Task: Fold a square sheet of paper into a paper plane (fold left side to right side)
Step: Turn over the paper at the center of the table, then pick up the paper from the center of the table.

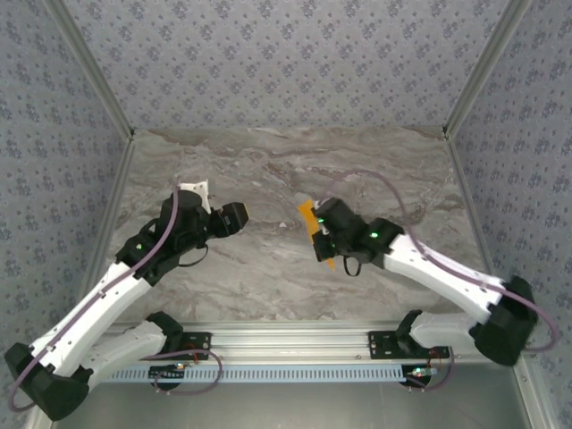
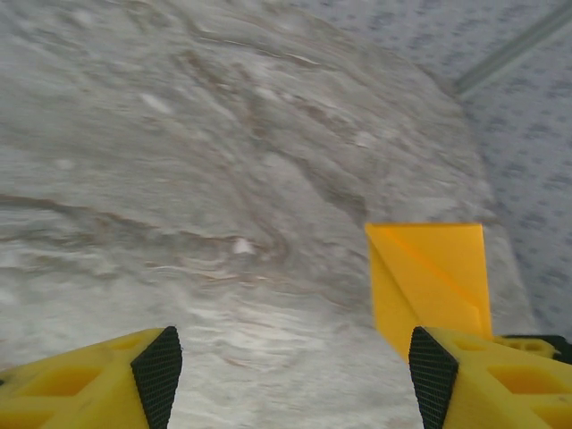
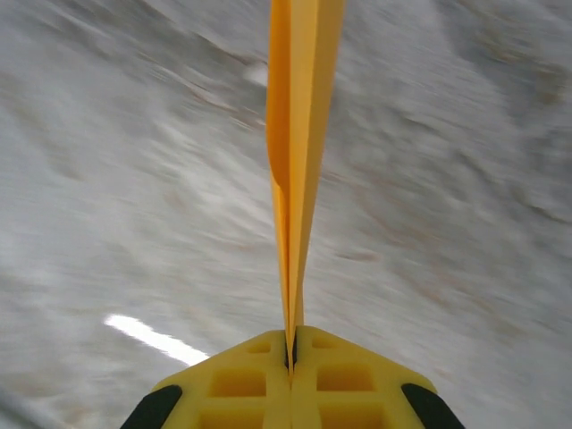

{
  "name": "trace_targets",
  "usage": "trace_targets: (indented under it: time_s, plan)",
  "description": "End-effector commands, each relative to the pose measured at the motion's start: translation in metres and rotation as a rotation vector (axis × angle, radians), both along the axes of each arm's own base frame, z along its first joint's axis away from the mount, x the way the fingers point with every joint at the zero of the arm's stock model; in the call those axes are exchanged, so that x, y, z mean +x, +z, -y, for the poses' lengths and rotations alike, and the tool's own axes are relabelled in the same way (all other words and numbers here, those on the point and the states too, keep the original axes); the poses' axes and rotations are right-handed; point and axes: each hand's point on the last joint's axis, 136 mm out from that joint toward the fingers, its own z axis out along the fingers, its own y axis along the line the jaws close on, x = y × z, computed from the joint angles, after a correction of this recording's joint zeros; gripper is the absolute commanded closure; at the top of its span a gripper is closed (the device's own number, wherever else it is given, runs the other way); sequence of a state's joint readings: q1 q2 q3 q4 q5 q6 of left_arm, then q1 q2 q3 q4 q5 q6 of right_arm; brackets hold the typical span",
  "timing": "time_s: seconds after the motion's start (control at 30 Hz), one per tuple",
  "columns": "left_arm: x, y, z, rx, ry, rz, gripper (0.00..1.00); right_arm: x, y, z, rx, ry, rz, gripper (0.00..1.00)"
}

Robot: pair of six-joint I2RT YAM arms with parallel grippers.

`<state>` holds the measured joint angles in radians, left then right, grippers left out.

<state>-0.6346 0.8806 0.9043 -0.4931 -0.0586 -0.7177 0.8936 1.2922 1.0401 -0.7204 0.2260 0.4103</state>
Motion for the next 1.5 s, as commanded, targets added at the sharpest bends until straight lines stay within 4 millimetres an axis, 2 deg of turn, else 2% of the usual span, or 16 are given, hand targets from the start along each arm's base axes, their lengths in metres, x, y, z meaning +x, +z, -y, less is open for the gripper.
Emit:
trace_targets:
  time_s: [0.0, 0.1, 0.17, 0.27, 0.47, 0.53, 0.63, 0.8, 0.87, 0.93, 1.03, 1.13, 1.2, 1.33, 1.47]
  plan:
    - [0.0, -0.023, -0.04, 0.17, 0.139, -0.02, 0.29, 0.009, -0.006, 0.059, -0.539, -0.059, 0.103, 0.96]
    - [-0.001, -0.026, -0.057, 0.242, 0.2, -0.026, 0.29, 0.017, -0.013, 0.049, -0.743, -0.042, 0.109, 0.95]
    - [-0.002, -0.026, -0.066, 0.286, 0.223, -0.032, 0.28, 0.02, -0.025, 0.039, -0.86, -0.007, 0.101, 0.95]
    - [-0.001, -0.026, -0.071, 0.306, 0.242, -0.026, 0.28, 0.022, -0.053, 0.022, -0.995, 0.054, 0.072, 0.95]
    - [0.002, -0.026, -0.067, 0.305, 0.235, -0.047, 0.27, 0.017, -0.103, -0.009, -1.067, 0.156, -0.006, 0.92]
    - [0.003, -0.029, -0.061, 0.294, 0.211, -0.072, 0.26, 0.01, -0.115, -0.019, -1.008, 0.18, -0.048, 0.84]
    - [0.004, -0.037, -0.054, 0.278, 0.176, -0.142, 0.26, -0.007, -0.124, -0.038, -0.831, 0.213, -0.13, 0.63]
    - [0.012, -0.048, -0.044, 0.183, 0.153, -0.221, 0.24, -0.033, -0.109, -0.067, -0.509, 0.294, -0.199, 0.35]
    - [0.019, -0.05, -0.026, 0.093, 0.1, -0.228, 0.24, -0.043, -0.09, -0.075, -0.369, 0.332, -0.207, 0.25]
    - [0.022, -0.056, -0.005, 0.021, 0.027, -0.242, 0.24, -0.047, -0.067, -0.075, -0.247, 0.341, -0.192, 0.17]
    - [0.025, -0.065, 0.032, -0.103, -0.088, -0.263, 0.25, -0.048, -0.041, -0.062, -0.021, 0.315, -0.191, 0.08]
    - [0.026, -0.082, 0.066, -0.163, -0.169, -0.288, 0.26, -0.035, -0.017, -0.043, 0.243, 0.264, -0.174, 0.02]
    - [0.026, -0.095, 0.087, -0.155, -0.214, -0.308, 0.27, -0.02, -0.005, -0.024, 0.393, 0.19, -0.153, 0.0]
    - [0.028, -0.119, 0.119, -0.133, -0.266, -0.35, 0.27, 0.0, 0.008, 0.005, 0.54, 0.102, -0.118, 0.0]
    - [0.037, -0.14, 0.143, -0.152, -0.296, -0.384, 0.27, 0.015, 0.008, 0.027, 0.592, 0.028, -0.114, 0.0]
